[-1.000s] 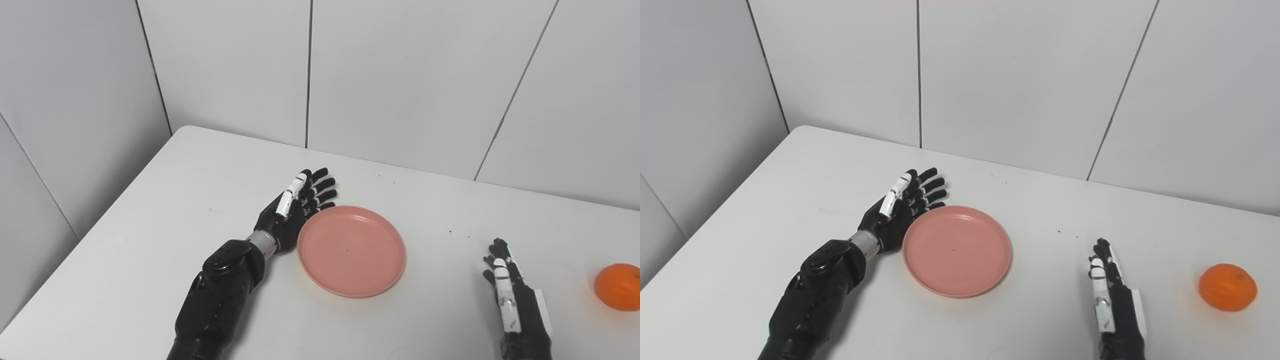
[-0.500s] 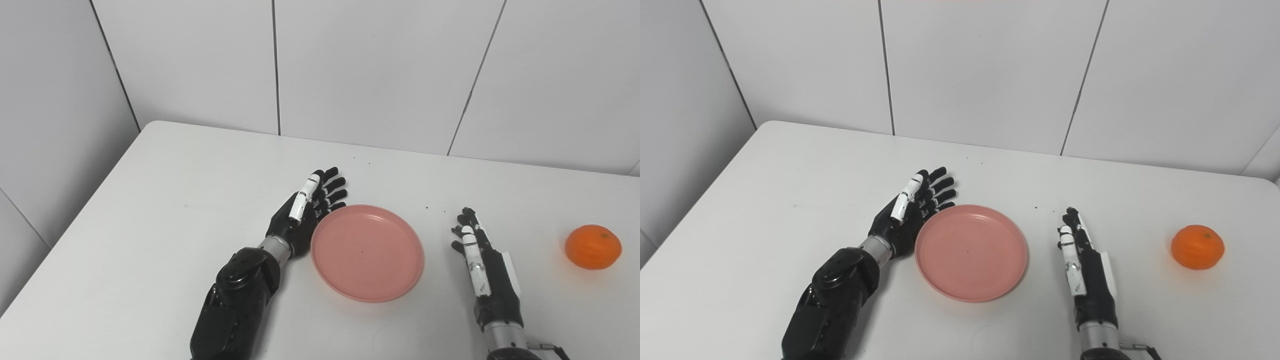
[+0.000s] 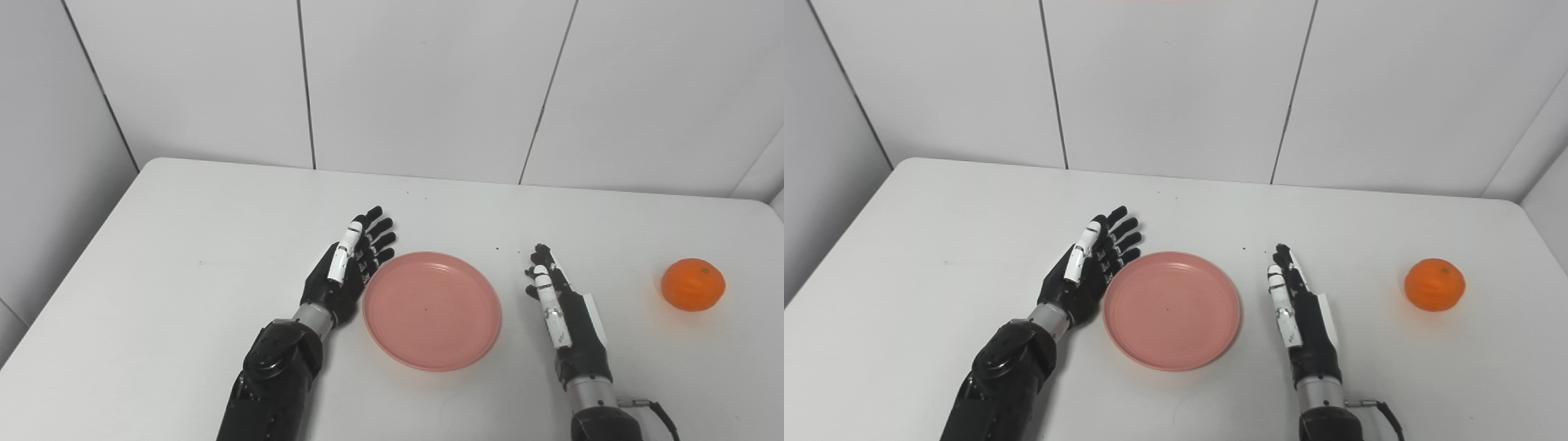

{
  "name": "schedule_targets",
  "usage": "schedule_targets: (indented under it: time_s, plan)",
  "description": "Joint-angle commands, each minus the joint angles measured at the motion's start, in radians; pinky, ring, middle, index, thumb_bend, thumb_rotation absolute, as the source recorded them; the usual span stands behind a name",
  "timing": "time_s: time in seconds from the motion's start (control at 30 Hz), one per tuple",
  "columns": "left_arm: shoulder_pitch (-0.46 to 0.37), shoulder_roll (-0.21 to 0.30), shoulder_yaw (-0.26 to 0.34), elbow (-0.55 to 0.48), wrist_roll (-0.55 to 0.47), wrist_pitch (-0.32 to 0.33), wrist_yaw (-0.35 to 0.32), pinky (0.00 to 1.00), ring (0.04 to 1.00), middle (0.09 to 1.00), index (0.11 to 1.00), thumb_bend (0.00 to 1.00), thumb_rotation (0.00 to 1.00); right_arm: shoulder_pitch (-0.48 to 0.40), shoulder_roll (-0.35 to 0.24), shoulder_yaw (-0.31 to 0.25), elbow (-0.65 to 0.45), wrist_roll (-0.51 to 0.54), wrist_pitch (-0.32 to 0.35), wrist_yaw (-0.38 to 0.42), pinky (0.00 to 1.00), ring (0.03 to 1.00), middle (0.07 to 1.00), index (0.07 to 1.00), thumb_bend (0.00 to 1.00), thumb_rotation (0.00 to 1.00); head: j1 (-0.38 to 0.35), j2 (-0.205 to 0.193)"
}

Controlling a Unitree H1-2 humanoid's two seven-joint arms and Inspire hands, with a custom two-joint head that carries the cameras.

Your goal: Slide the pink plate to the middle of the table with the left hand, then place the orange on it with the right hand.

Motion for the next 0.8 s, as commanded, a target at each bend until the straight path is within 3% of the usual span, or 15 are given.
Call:
schedule_targets:
  time_s: [0.0,0.07,0.1,0.27,0.3,0.43,0.53,0.63,0.67,0.77]
  plan:
    - [0.012,0.017,0.013,0.002,0.002,-0.029,-0.006,0.95,0.945,0.952,0.947,0.36,1.00,-0.034,0.013,0.005,-0.013,-0.008,-0.019,-0.014,0.89,0.926,0.942,0.944,0.25,1.00,-0.015,-0.004]
    - [0.016,0.020,0.017,-0.005,0.002,-0.028,-0.006,0.95,0.945,0.951,0.947,0.36,1.00,-0.036,0.018,0.003,-0.013,-0.005,-0.015,-0.017,0.89,0.924,0.940,0.942,0.26,1.00,-0.015,-0.004]
    - [0.022,0.023,0.022,-0.008,0.000,-0.037,-0.009,0.95,0.945,0.951,0.946,0.36,1.00,-0.040,0.021,0.003,-0.013,-0.008,-0.012,-0.022,0.89,0.923,0.940,0.942,0.26,1.00,-0.065,-0.015]
    - [0.034,0.029,0.033,-0.017,-0.005,-0.048,-0.016,0.95,0.947,0.954,0.942,0.35,1.00,-0.045,0.028,0.001,-0.020,-0.010,-0.004,-0.029,0.90,0.918,0.933,0.936,0.25,1.00,-0.101,-0.027]
    - [0.035,0.030,0.035,-0.013,-0.007,-0.053,-0.019,0.95,0.946,0.954,0.941,0.35,1.00,-0.047,0.032,-0.002,-0.026,-0.009,-0.003,-0.034,0.89,0.914,0.930,0.933,0.26,1.00,-0.152,-0.046]
    - [0.038,0.032,0.044,-0.001,-0.011,-0.069,-0.024,0.95,0.940,0.946,0.932,0.35,1.00,-0.057,0.047,-0.012,-0.070,-0.010,0.036,-0.042,0.87,0.904,0.924,0.922,0.29,1.00,-0.192,-0.062]
    - [0.032,0.040,0.050,0.035,-0.012,-0.109,-0.040,0.94,0.938,0.945,0.932,0.35,1.00,-0.070,0.017,0.008,-0.097,-0.078,0.062,-0.037,0.86,0.890,0.913,0.912,0.32,1.00,-0.246,-0.086]
    - [0.028,0.043,0.054,0.056,-0.014,-0.127,-0.047,0.94,0.937,0.945,0.934,0.35,1.00,-0.076,0.007,0.013,-0.105,-0.110,0.073,-0.035,0.86,0.882,0.905,0.903,0.34,1.00,-0.251,-0.088]
    - [0.021,0.047,0.064,0.082,-0.027,-0.139,-0.058,0.94,0.937,0.945,0.934,0.35,1.00,-0.082,-0.011,0.020,-0.120,-0.146,0.070,-0.036,0.86,0.881,0.904,0.899,0.35,1.00,-0.303,-0.119]
    - [0.006,0.057,0.085,0.143,-0.061,-0.168,-0.086,0.95,0.943,0.947,0.936,0.35,1.00,-0.094,-0.040,0.033,-0.147,-0.214,0.070,-0.033,0.84,0.879,0.895,0.885,0.43,1.00,-0.333,-0.137]
